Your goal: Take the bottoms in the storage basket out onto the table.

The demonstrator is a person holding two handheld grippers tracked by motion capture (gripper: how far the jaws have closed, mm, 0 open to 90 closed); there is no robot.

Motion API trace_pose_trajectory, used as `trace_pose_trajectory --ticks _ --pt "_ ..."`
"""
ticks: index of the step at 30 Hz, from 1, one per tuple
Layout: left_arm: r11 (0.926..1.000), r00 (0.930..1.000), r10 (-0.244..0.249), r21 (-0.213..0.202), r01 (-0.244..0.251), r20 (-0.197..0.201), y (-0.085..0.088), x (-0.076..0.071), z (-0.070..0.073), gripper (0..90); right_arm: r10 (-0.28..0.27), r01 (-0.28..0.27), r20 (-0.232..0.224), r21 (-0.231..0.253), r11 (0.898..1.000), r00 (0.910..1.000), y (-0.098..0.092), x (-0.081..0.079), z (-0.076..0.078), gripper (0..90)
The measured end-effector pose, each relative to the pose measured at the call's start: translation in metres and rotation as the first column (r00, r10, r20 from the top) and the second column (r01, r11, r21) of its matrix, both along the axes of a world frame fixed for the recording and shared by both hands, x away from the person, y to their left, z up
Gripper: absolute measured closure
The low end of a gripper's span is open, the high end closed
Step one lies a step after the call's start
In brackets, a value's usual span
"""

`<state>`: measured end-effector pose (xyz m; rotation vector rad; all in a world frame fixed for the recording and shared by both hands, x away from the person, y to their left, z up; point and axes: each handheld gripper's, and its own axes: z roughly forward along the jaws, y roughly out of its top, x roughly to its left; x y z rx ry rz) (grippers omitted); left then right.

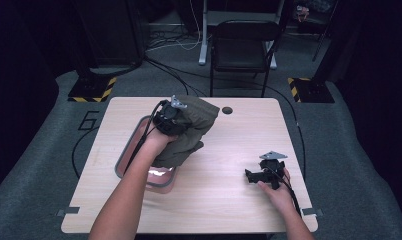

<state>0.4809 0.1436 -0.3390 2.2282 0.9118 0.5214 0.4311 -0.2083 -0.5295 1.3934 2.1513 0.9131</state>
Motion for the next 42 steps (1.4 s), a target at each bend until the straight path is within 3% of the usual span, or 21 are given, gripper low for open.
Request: trace_pose_trajectory --ticks 20,30,42 --pt "0.9988 0.9988 -0.049 0.004 0.049 0.004 -0.025 -0.002 0.004 68.7 -0.005 0.005 -0.001 0.003 1.000 1.0000 0.000 0.000 0.000 0.0" --pt "0.9971 0.9973 -0.073 -0.021 0.073 0.004 -0.042 -0.005 0.004 68.7 -0.006 0.006 0.000 0.005 1.000 1.0000 0.000 0.000 0.000 0.0" --pt "0.9927 0.9927 -0.120 -0.003 0.120 0.002 -0.062 -0.010 -0.001 68.7 -0.005 0.005 0.000 0.005 1.000 1.0000 0.000 0.000 0.000 0.0"
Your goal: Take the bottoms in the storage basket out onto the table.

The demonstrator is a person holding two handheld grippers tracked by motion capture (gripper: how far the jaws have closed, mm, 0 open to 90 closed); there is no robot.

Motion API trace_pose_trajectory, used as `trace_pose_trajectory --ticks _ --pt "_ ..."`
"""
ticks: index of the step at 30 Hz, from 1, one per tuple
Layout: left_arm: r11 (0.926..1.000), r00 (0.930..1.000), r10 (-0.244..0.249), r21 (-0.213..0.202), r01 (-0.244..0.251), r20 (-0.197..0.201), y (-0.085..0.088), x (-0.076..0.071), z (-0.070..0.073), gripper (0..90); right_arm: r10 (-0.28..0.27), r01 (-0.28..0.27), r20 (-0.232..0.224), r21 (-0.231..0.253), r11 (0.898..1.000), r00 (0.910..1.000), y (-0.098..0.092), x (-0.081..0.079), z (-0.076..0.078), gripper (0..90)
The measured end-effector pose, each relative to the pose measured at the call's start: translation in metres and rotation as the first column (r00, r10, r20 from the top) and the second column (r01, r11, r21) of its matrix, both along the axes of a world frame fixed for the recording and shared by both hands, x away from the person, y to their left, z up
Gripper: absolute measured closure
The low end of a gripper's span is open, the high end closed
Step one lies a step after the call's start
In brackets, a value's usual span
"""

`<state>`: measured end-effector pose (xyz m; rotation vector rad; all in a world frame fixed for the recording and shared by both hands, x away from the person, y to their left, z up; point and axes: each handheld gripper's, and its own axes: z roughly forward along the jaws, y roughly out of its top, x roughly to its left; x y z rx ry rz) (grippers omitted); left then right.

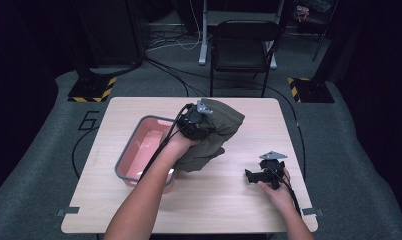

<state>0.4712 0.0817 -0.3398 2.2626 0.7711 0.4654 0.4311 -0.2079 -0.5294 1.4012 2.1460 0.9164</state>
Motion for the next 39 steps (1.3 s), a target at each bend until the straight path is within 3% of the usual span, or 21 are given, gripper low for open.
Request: trace_pose_trajectory --ticks 24,39 --pt "0.9975 0.9966 -0.071 -0.001 0.071 -0.041 -0.035 -0.004 -0.016 68.6 -0.003 0.003 0.003 -0.001 1.000 1.0000 0.000 0.000 0.000 0.0" --pt "0.9974 0.9948 -0.071 -0.010 0.071 -0.072 -0.048 -0.002 -0.033 68.6 -0.004 0.004 0.003 -0.001 1.000 1.0000 0.000 0.000 0.000 0.0"
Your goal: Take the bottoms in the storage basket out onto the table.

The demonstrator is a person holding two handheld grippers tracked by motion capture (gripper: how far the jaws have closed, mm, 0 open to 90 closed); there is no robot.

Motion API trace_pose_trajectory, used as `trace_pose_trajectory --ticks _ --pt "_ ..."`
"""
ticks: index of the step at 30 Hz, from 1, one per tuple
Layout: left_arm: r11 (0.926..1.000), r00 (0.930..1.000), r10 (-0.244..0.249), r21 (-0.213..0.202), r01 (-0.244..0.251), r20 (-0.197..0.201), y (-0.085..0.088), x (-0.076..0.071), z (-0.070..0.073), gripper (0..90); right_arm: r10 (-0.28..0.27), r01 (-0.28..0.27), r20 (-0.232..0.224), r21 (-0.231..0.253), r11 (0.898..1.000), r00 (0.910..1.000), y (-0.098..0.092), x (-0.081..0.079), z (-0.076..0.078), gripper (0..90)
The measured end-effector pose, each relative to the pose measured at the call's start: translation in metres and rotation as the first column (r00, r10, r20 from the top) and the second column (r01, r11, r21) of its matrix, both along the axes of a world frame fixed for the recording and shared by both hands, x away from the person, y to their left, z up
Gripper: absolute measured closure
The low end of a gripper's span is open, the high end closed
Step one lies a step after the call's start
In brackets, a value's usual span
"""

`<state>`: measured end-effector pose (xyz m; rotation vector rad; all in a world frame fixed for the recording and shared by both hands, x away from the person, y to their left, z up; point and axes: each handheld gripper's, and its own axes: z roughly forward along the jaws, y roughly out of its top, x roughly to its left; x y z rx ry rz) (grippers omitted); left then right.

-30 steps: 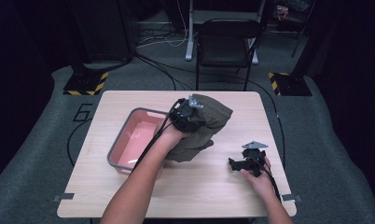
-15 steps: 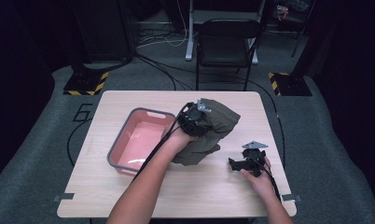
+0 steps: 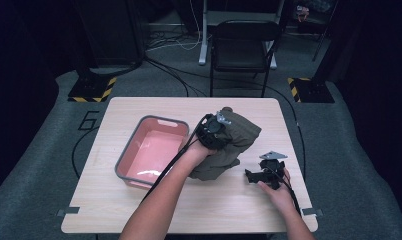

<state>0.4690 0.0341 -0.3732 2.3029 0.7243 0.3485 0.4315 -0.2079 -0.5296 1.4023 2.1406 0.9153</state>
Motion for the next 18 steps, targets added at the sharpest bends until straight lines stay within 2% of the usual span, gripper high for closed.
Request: trace_pose_trajectory --ticks 5,18 --pt "1.0000 0.9998 0.009 -0.003 -0.009 -0.016 -0.002 0.001 -0.008 68.6 -0.002 0.002 0.003 0.000 1.000 1.0000 0.000 0.000 0.000 0.0" --pt "1.0000 0.9996 0.009 0.005 -0.008 -0.027 -0.010 -0.001 -0.025 68.6 -0.002 0.002 0.003 0.000 1.000 1.0000 0.000 0.000 0.000 0.0"
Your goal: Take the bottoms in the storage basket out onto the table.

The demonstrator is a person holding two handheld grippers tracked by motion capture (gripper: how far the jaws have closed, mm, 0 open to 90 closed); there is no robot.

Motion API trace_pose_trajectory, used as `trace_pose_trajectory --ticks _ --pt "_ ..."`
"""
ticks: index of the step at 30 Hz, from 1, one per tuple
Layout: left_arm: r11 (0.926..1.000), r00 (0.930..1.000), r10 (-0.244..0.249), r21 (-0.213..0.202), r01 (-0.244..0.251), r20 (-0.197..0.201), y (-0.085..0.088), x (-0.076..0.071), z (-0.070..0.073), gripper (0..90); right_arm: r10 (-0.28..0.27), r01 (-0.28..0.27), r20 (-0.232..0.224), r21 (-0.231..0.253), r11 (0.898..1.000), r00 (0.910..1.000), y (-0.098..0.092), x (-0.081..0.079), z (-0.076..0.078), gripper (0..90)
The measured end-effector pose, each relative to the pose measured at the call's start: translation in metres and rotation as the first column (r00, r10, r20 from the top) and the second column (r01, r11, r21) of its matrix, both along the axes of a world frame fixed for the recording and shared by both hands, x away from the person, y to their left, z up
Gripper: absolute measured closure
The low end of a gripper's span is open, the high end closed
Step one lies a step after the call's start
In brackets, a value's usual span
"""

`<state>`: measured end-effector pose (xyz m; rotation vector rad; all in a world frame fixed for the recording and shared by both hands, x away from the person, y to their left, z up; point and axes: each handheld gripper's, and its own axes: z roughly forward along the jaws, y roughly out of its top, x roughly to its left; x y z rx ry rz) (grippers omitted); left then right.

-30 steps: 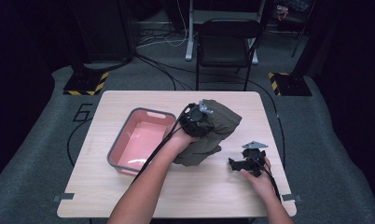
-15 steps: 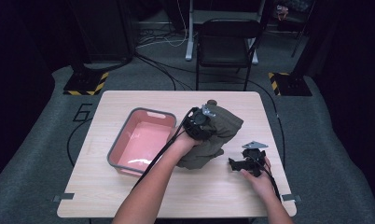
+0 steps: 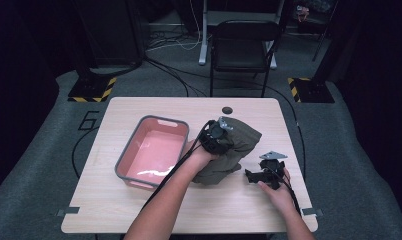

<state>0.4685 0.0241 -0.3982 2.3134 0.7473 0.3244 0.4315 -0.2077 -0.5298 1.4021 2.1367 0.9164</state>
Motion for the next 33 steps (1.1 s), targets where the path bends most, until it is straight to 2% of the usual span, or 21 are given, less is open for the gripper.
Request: trace_pose_trajectory --ticks 11,14,20,22,33 --pt "0.9999 0.9999 0.007 0.009 -0.007 -0.011 -0.001 0.001 -0.013 68.6 0.009 -0.009 -0.003 -0.001 1.000 1.0000 0.000 0.000 0.000 0.0" --pt "0.9998 0.9994 0.019 0.000 -0.019 -0.027 -0.001 0.001 -0.019 68.5 0.010 -0.010 -0.001 -0.002 1.000 1.0000 -0.001 0.000 0.000 0.0" --pt "0.9997 0.9989 0.011 0.023 -0.010 -0.046 -0.007 0.000 -0.033 68.4 0.012 -0.012 -0.005 -0.004 1.000 0.9999 -0.001 0.000 0.000 0.0" --pt "0.9997 0.9985 0.019 0.015 -0.018 -0.052 -0.008 0.001 -0.037 68.4 0.011 -0.011 -0.005 -0.004 1.000 0.9999 -0.001 0.000 0.000 0.0" --pt "0.9984 0.9958 0.051 0.027 -0.049 -0.075 -0.004 0.005 -0.055 68.3 0.011 -0.011 -0.005 -0.004 1.000 0.9999 -0.001 0.000 0.000 0.0"
